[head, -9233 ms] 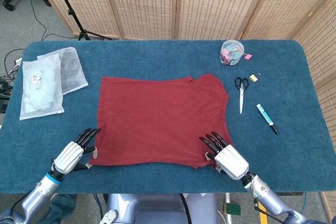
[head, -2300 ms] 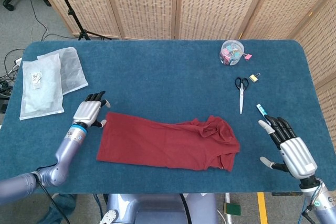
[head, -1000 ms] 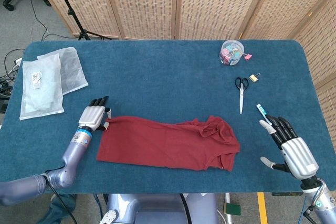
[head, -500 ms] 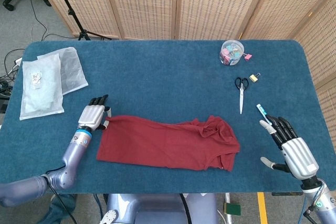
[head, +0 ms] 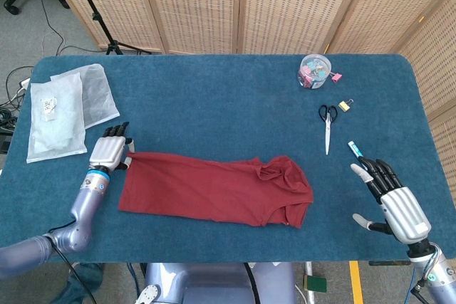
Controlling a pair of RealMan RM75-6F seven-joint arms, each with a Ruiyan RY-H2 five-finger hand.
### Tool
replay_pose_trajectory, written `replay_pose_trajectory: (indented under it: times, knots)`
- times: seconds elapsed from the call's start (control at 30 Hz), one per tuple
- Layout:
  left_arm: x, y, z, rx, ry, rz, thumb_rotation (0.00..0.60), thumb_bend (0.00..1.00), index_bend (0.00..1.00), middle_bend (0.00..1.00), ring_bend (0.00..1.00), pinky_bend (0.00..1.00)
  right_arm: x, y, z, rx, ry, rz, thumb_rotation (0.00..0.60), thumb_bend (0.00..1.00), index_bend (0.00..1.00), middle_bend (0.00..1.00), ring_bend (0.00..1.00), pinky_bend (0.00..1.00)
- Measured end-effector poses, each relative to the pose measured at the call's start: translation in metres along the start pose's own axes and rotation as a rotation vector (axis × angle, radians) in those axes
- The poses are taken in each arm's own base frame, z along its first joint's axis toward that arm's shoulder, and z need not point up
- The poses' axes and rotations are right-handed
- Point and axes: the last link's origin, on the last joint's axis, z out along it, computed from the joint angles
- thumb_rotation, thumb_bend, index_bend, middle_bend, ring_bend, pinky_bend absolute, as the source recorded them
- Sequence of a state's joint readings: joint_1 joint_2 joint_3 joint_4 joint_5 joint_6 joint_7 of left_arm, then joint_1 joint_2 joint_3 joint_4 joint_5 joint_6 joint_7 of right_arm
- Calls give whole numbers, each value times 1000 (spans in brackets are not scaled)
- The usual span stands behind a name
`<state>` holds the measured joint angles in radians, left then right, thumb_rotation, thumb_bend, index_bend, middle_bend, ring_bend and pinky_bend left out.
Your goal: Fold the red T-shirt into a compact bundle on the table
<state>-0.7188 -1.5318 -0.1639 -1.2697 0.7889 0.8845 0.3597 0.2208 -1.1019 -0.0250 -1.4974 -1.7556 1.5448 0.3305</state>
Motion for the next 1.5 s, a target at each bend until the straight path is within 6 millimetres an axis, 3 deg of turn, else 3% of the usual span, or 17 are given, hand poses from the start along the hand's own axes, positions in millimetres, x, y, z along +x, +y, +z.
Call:
replay_pose_trajectory:
  times: [0.73,1.03,1.3,1.5]
  knots:
    - [65,-116,-5,296,48,111,600,729,736,0,0,0,-3,-3,-1,5,-11,-7,600,184,0,0,0,0]
    - [77,-154,-1,389,63,111,600,732,739,0,0,0,-4,-4,-1,5,-15,-12,600,184,0,0,0,0]
    - [74,-173,7,411,49,64,600,734,741,0,0,0,-4,-3,0,2,-18,-14,600,182,0,0,0,0]
    - [71,-172,10,403,41,59,600,735,742,0,0,0,-4,-3,0,0,-16,-12,600,186,0,0,0,0]
